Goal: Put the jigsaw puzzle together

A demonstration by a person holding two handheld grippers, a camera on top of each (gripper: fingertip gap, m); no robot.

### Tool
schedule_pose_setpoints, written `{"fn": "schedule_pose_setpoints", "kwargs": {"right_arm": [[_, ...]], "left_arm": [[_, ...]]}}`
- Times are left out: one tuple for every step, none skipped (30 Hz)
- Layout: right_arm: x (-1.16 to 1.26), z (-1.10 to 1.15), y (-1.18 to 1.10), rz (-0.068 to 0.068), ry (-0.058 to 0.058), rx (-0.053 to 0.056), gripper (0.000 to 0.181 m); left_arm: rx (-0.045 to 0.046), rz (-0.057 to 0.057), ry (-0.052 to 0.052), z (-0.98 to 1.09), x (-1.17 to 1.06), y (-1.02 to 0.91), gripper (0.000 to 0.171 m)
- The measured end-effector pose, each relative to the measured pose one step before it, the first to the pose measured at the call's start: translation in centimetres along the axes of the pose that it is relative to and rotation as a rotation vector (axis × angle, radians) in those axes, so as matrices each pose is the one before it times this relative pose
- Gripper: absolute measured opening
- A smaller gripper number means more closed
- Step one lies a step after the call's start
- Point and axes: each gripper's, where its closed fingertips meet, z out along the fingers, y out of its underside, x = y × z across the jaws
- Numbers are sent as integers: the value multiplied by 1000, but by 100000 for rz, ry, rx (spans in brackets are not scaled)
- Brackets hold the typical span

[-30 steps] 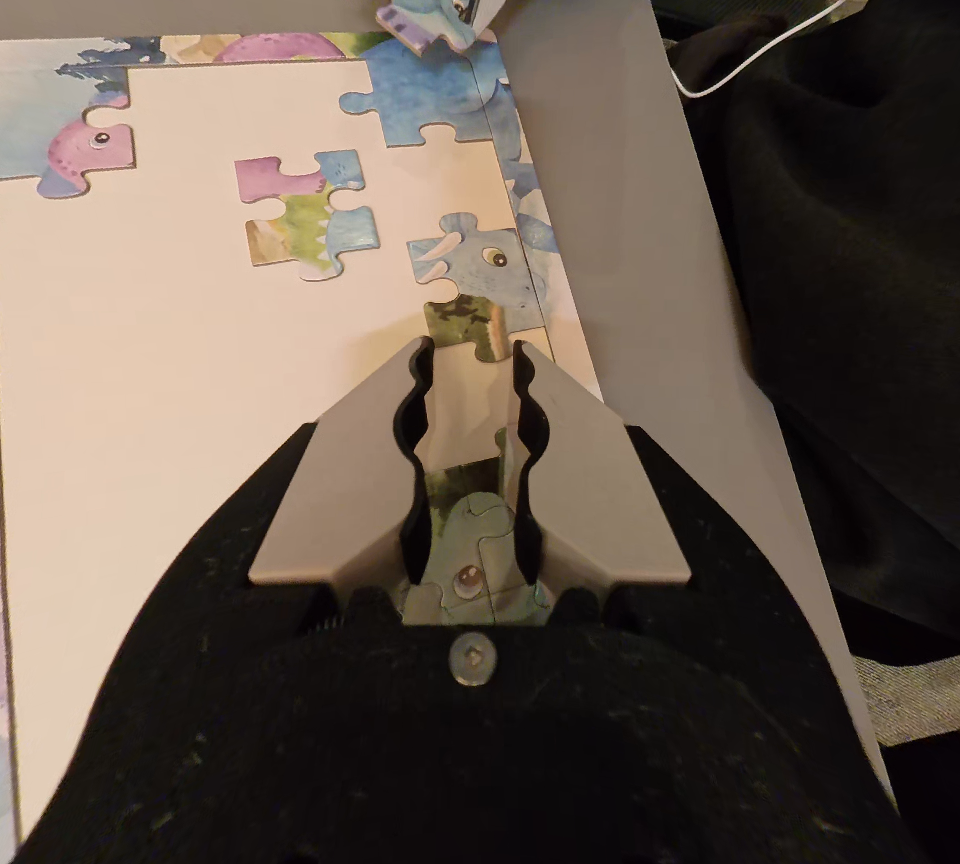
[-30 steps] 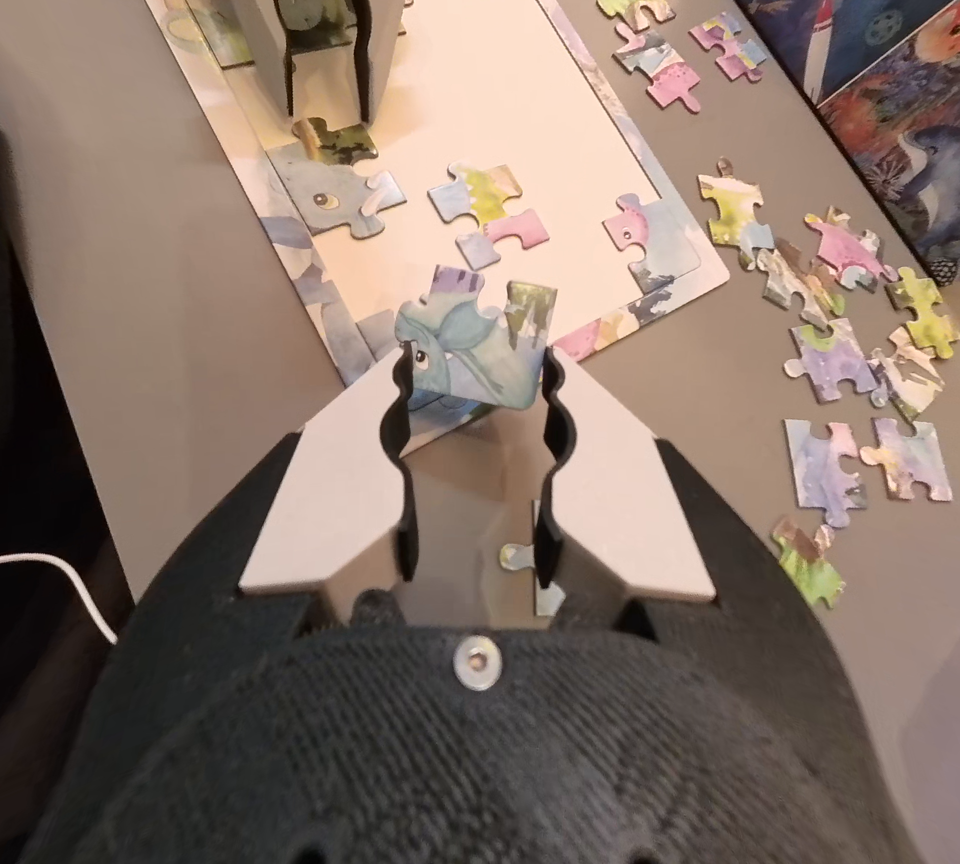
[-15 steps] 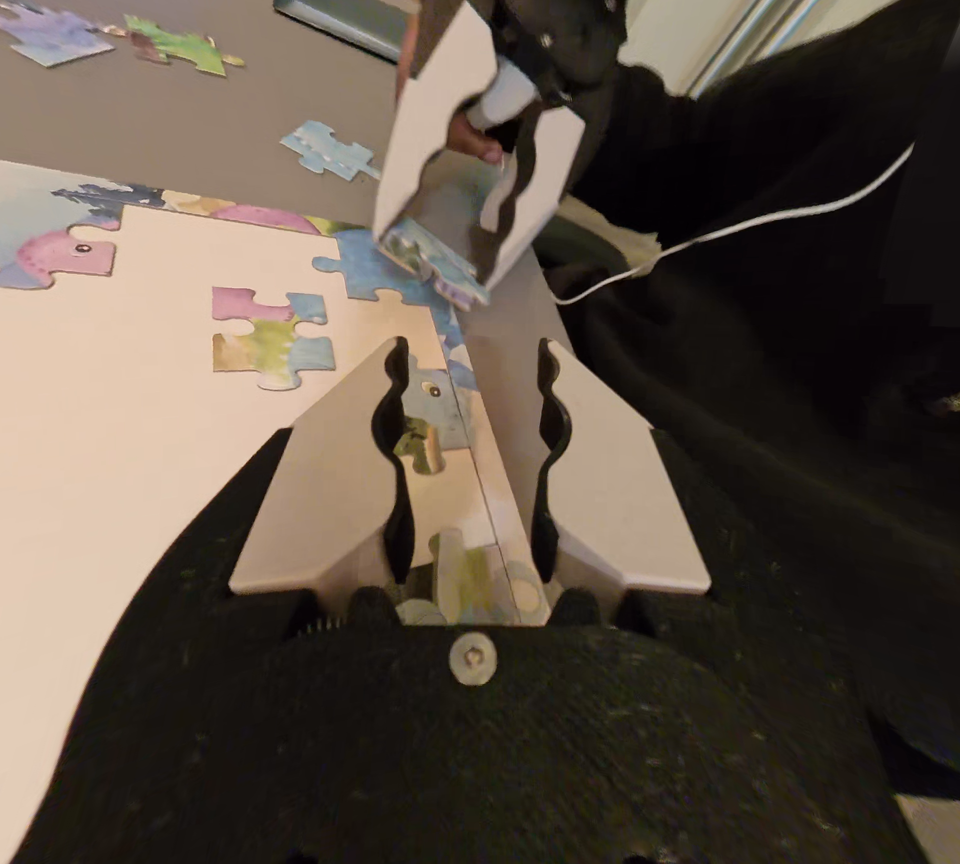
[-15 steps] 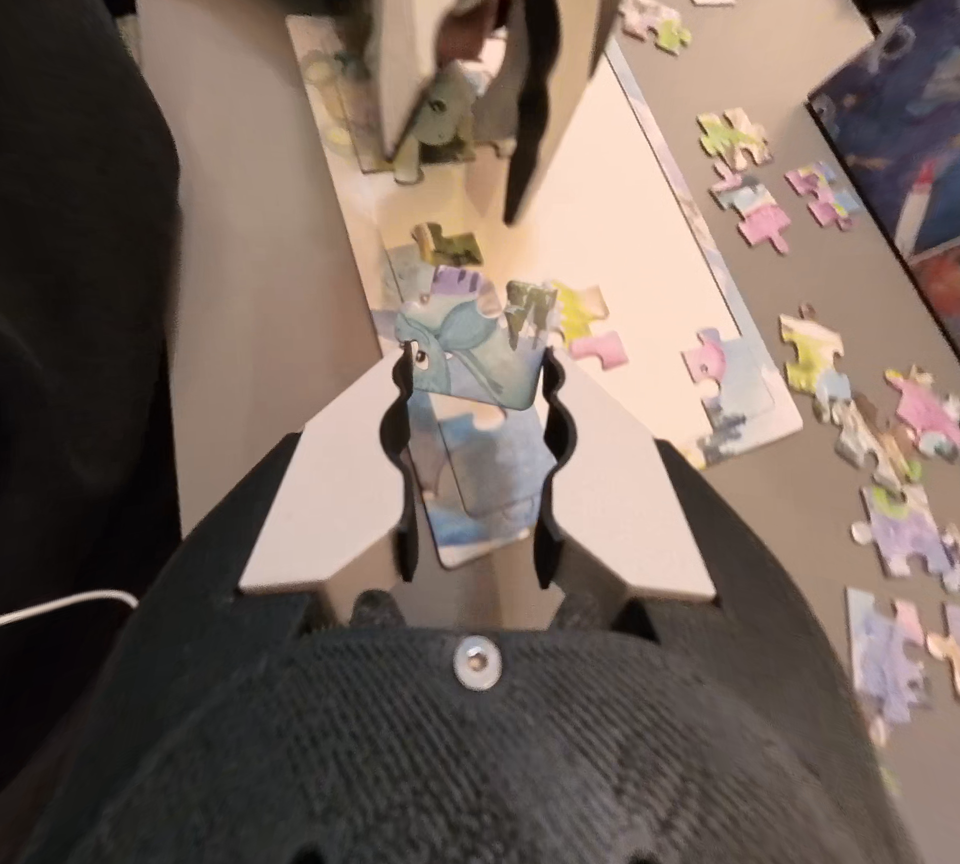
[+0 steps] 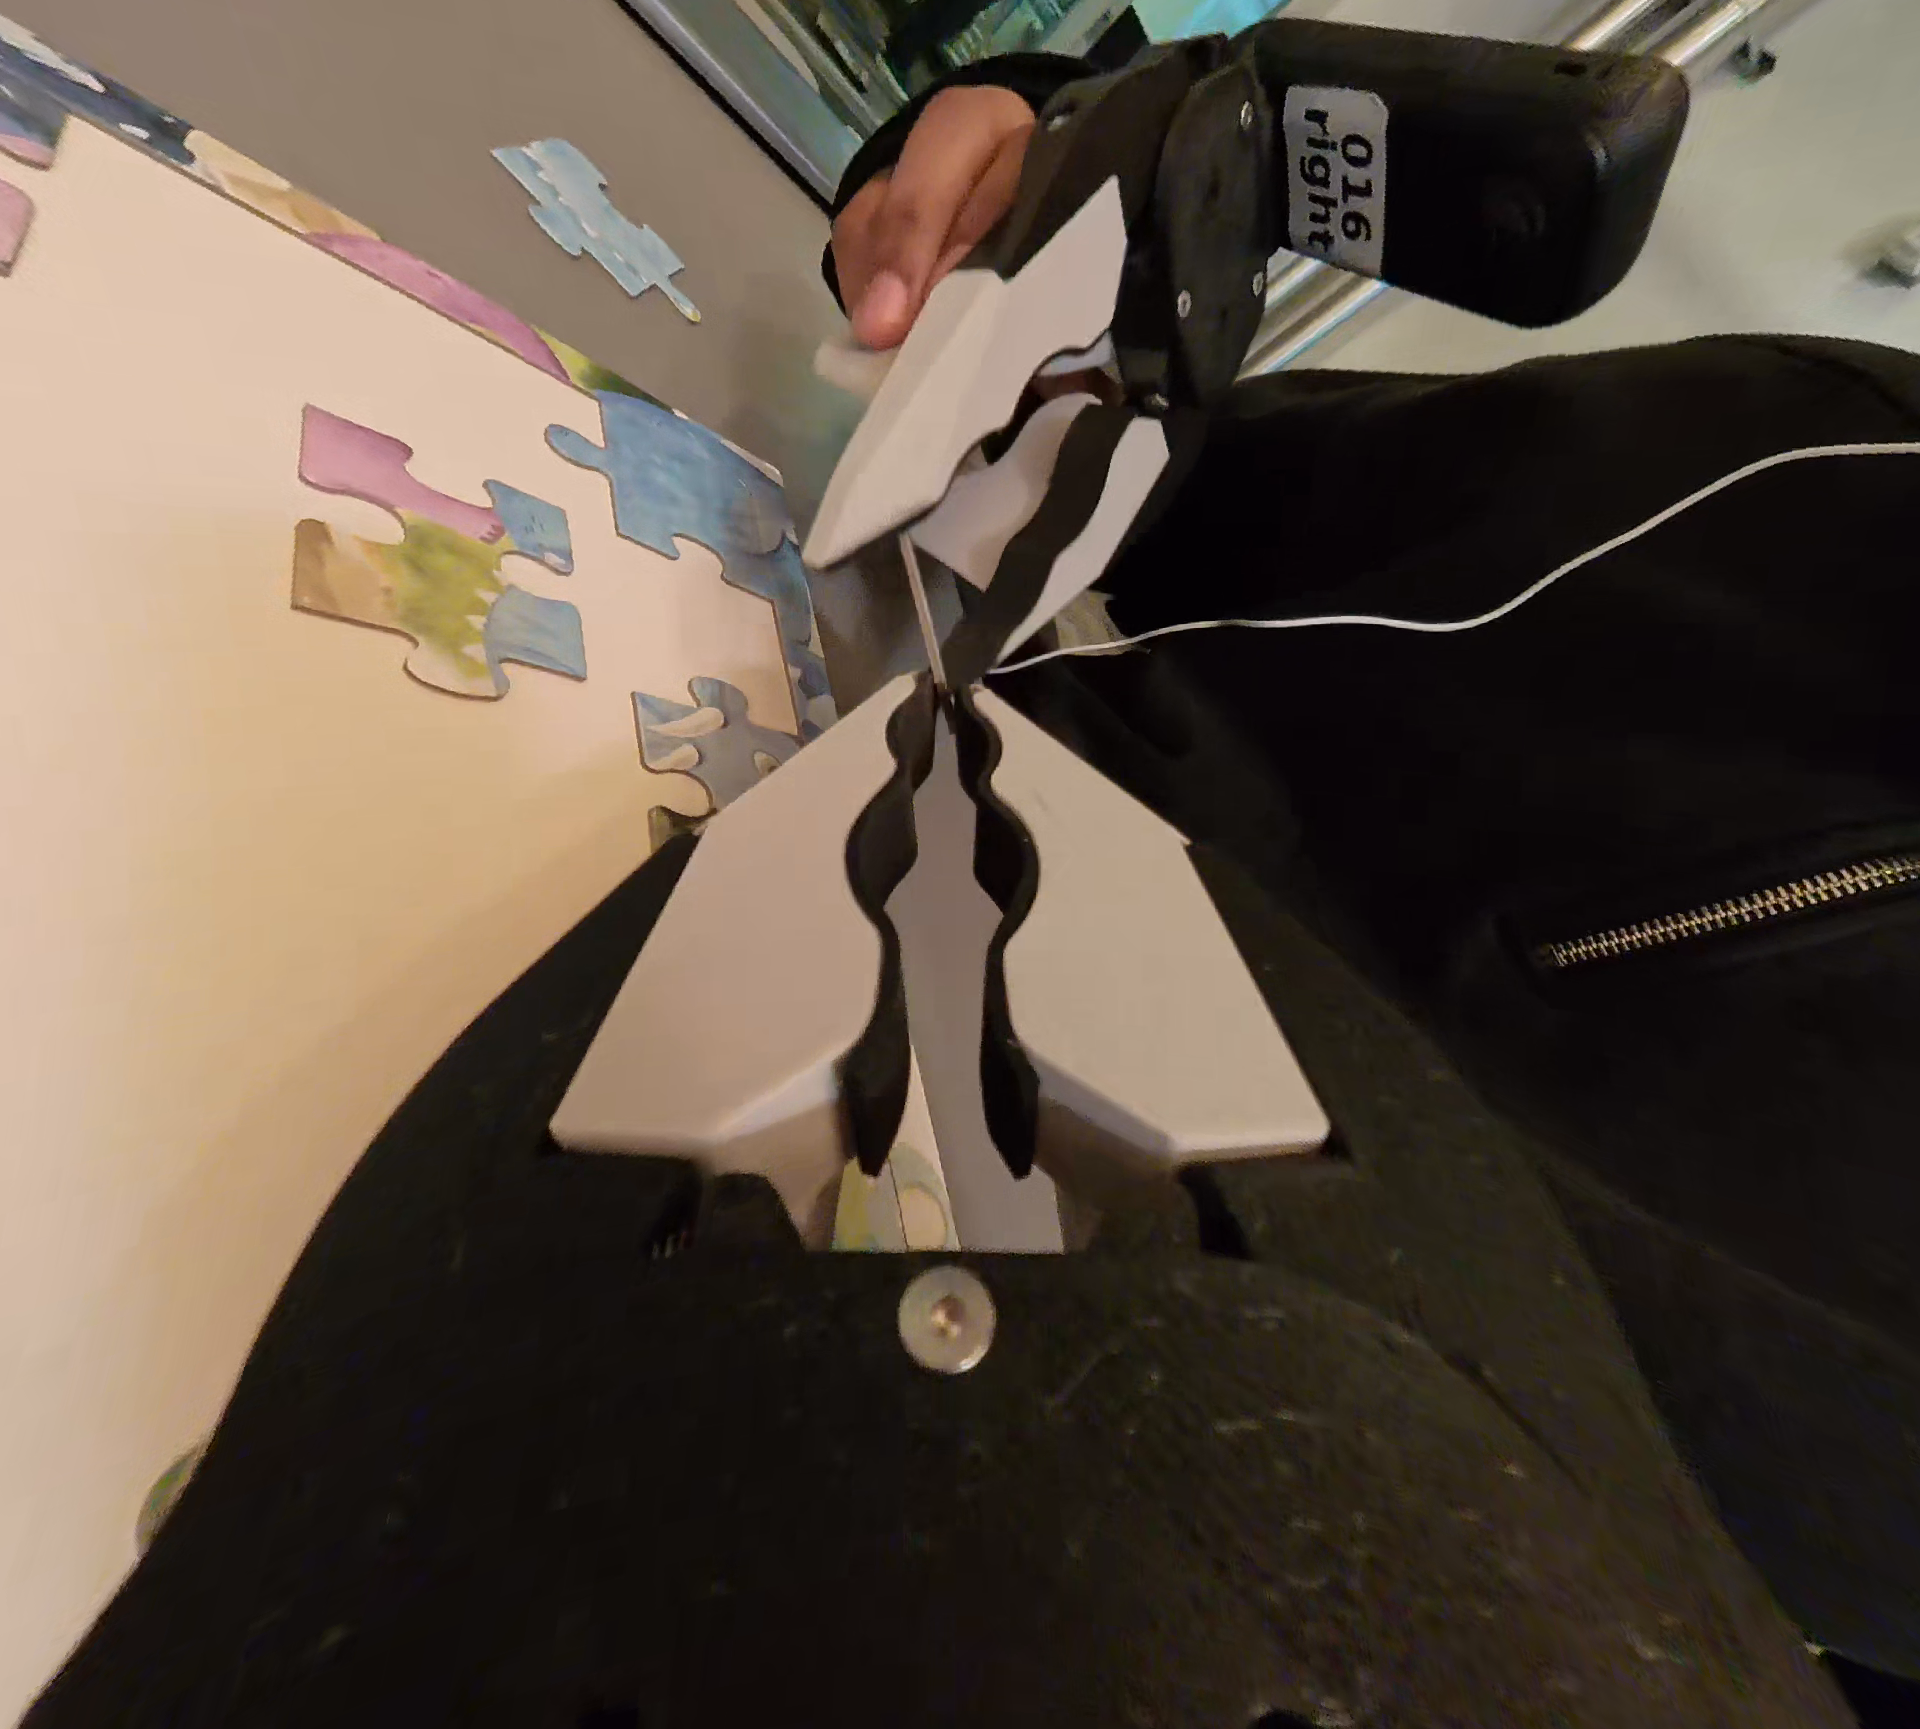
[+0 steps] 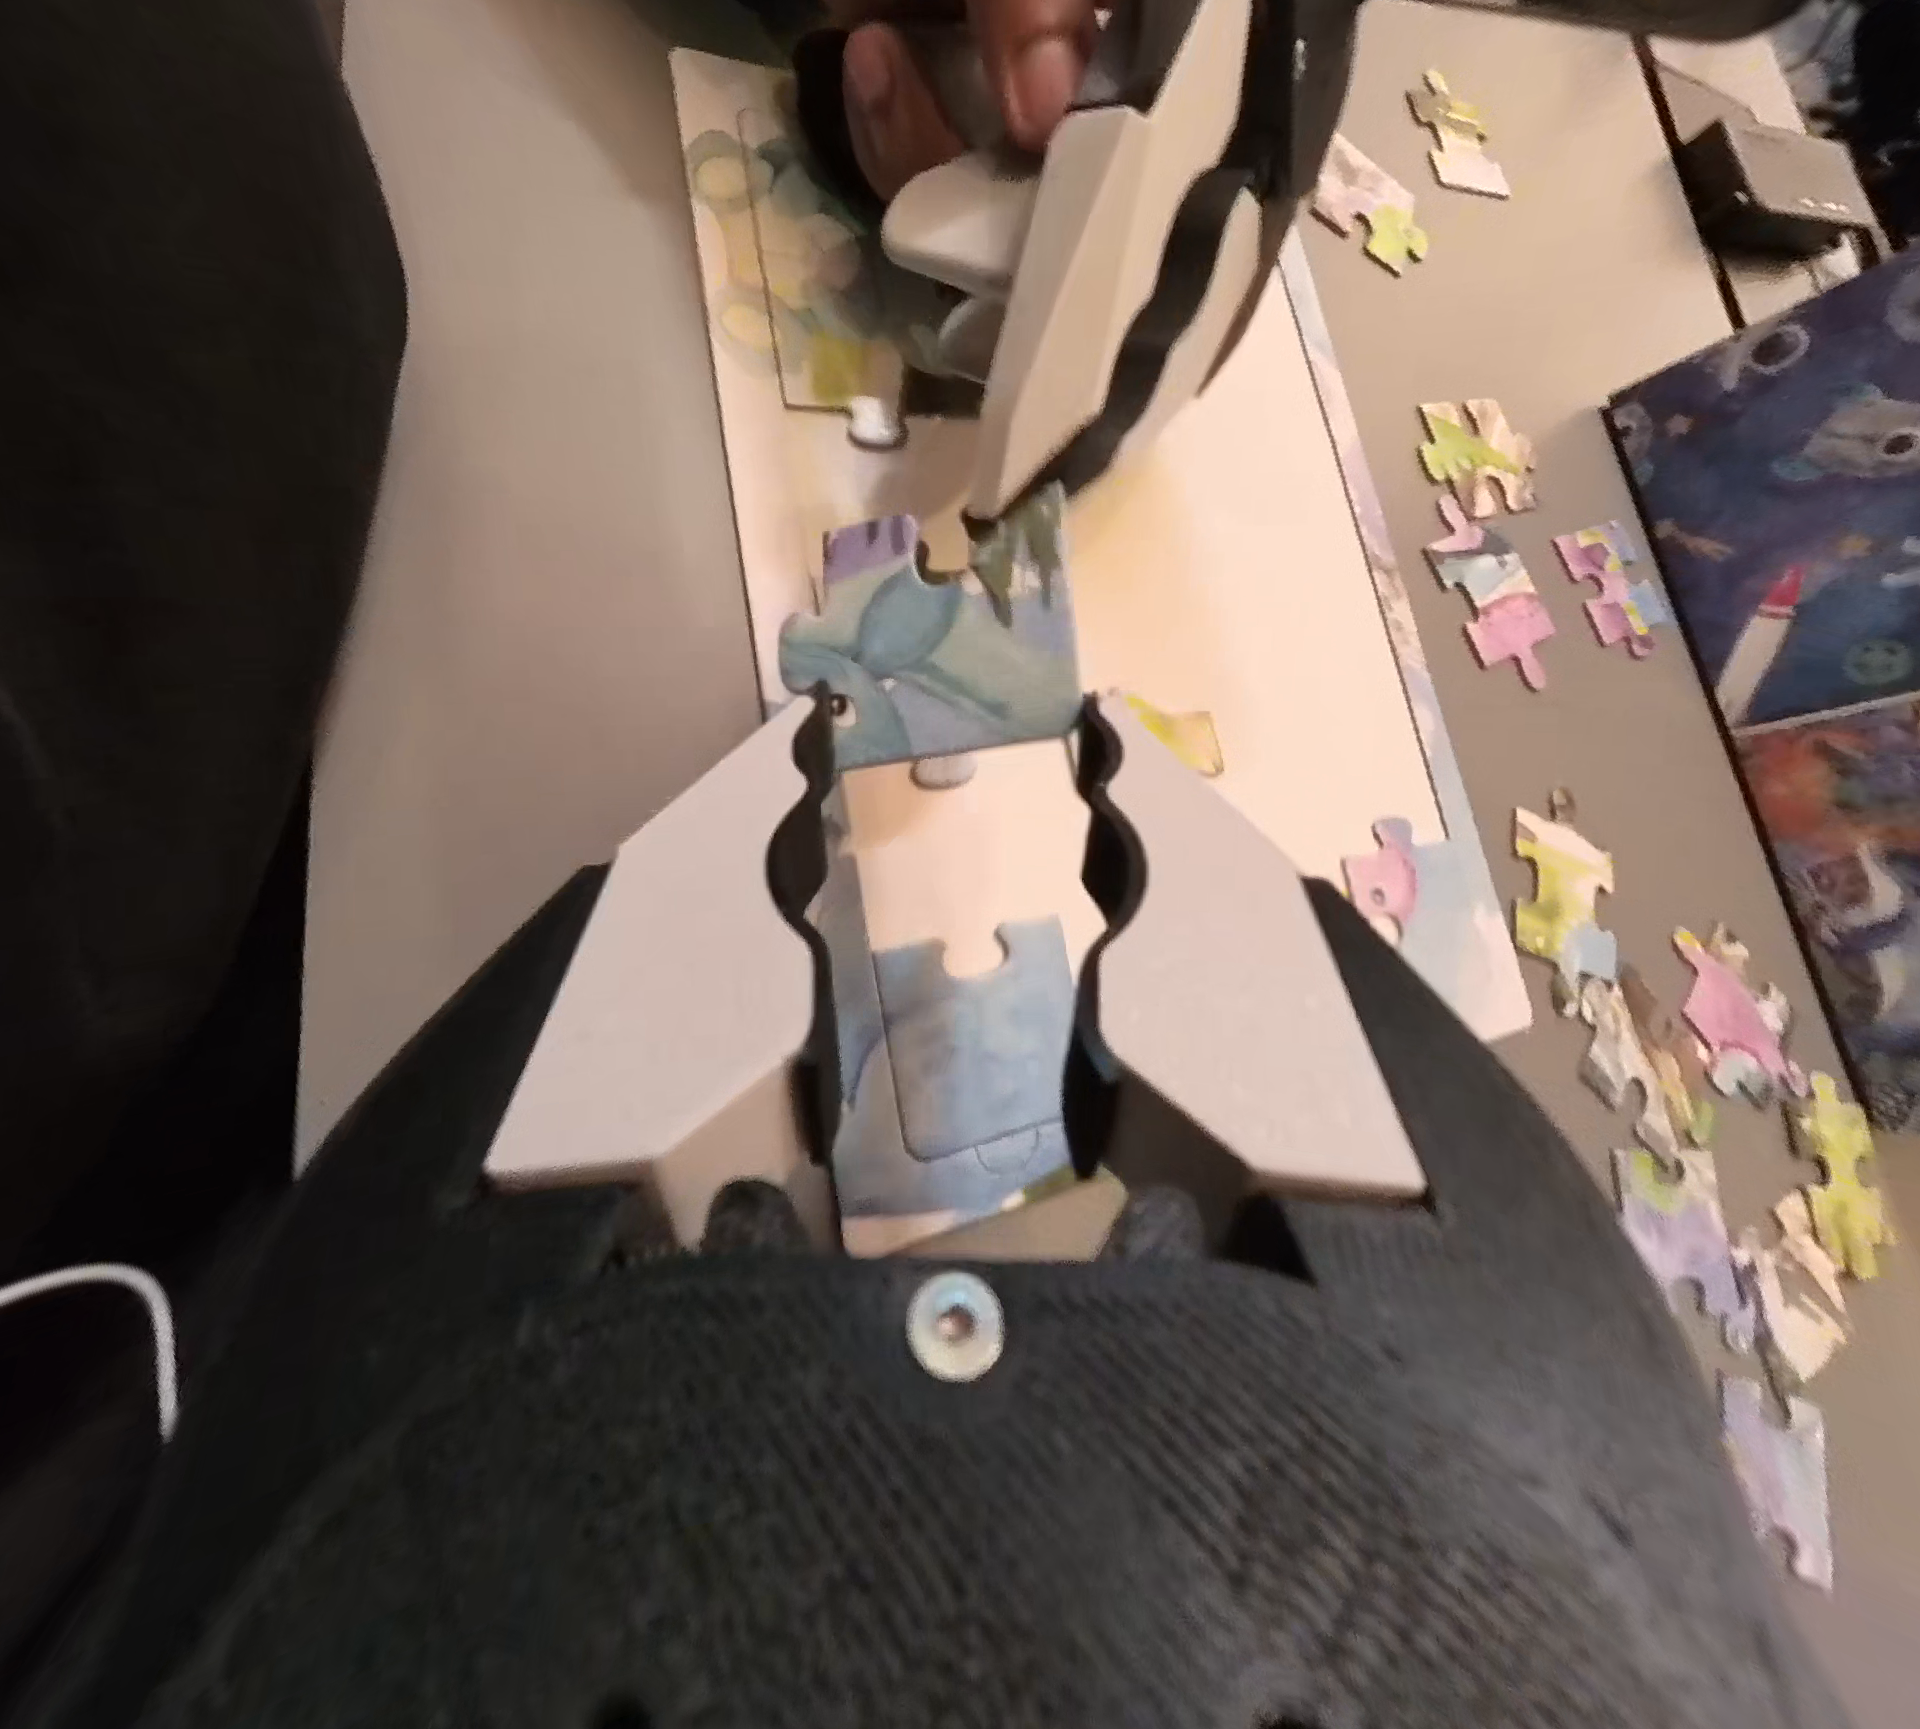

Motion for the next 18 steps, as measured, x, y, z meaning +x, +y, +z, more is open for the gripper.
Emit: {"fn": "schedule_pose_setpoints", "kwargs": {"right_arm": [[212,-244,278,1119,1560,-450,44],[192,-233,196,977,1534,-95,43],[177,-233,90,861,1497,386,42],[362,-196,165,946,2554,-210,41],[470,-159,192,1078,3128,-371,39],[438,-137,110,1268,2850,207,37],[500,-120,60,1564,2978,377,37],[594,-121,61,1907,3367,258,36],[518,-127,30,1872,2704,428,35],[443,-142,-12,1785,2141,667,33],[301,-154,-67,1811,1270,895,32],[204,-182,-115,1862,718,1024,32],[90,-184,-185,1671,235,1234,32],[22,-179,-243,1340,95,1386,32],[0,-156,-261,989,295,1302,32],[-94,-130,-241,496,-131,1117,33],[-165,-72,-235,299,-295,1058,34],[-205,3,-184,199,-351,717,34]], "left_arm": [[-172,26,165,46,50,42,0],[-122,-203,149,17,21,25,0],[-667,-212,-690,17,-136,106,0],[-443,-312,-467,6,-133,88,0],[198,-662,80,-28,-61,2,0],[331,-780,-179,-44,-105,-29,0],[107,-626,-94,-32,-97,2,0],[100,-591,-110,-25,-75,1,0],[588,-581,-463,-23,-116,-64,0],[810,-606,207,-23,-17,-103,0],[1224,-836,766,-44,68,-160,0],[1749,-1042,487,-55,20,-221,0],[1819,-1170,356,-93,-29,-227,0],[1490,-1241,403,-97,-37,-185,0],[1296,-1099,-109,-132,-111,-182,0],[1265,-631,-561,-136,-148,-169,0],[1039,-223,-468,-134,-102,-160,0],[819,-124,-228,-98,-38,-140,0]]}}
